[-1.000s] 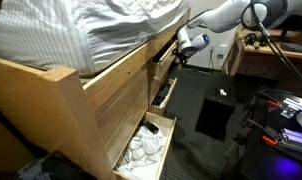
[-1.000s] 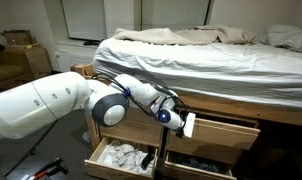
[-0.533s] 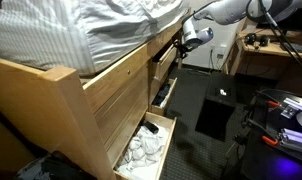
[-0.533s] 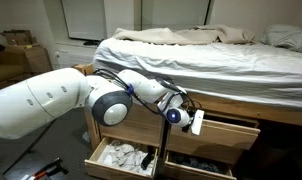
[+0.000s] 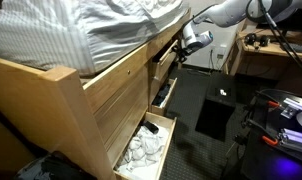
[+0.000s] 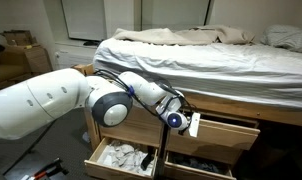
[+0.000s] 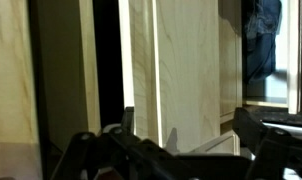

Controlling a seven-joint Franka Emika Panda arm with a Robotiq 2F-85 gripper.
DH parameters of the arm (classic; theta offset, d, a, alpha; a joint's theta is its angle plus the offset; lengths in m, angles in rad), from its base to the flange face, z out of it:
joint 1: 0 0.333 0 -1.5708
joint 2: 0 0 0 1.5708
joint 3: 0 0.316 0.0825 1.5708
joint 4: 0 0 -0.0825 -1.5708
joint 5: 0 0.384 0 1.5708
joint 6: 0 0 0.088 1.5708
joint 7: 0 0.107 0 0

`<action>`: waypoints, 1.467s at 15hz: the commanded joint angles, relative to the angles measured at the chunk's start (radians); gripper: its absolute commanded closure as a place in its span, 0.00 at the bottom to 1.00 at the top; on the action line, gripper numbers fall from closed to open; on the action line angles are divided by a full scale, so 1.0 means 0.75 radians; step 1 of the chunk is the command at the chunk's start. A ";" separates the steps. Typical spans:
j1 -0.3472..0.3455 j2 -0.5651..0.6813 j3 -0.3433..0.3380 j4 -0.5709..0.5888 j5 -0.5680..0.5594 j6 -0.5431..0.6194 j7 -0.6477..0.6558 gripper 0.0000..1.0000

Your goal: Open the top most drawer on the right

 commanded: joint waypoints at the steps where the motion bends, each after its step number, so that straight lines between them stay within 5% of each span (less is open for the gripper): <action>1: -0.026 -0.061 -0.031 -0.170 -0.125 -0.260 0.000 0.00; 2: -0.026 -0.072 -0.051 -0.210 -0.165 -0.329 0.000 0.00; 3: 0.000 0.003 -0.044 -0.080 -0.093 -0.223 0.000 0.00; 9: -0.020 -0.034 -0.019 -0.126 -0.070 -0.271 -0.096 0.00; 11: 0.046 -0.055 -0.085 -0.146 -0.140 -0.247 -0.013 0.00; 17: 0.070 -0.006 -0.073 -0.071 -0.134 -0.183 -0.003 0.00; 22: 0.035 0.033 0.008 0.038 0.066 -0.182 -0.113 0.00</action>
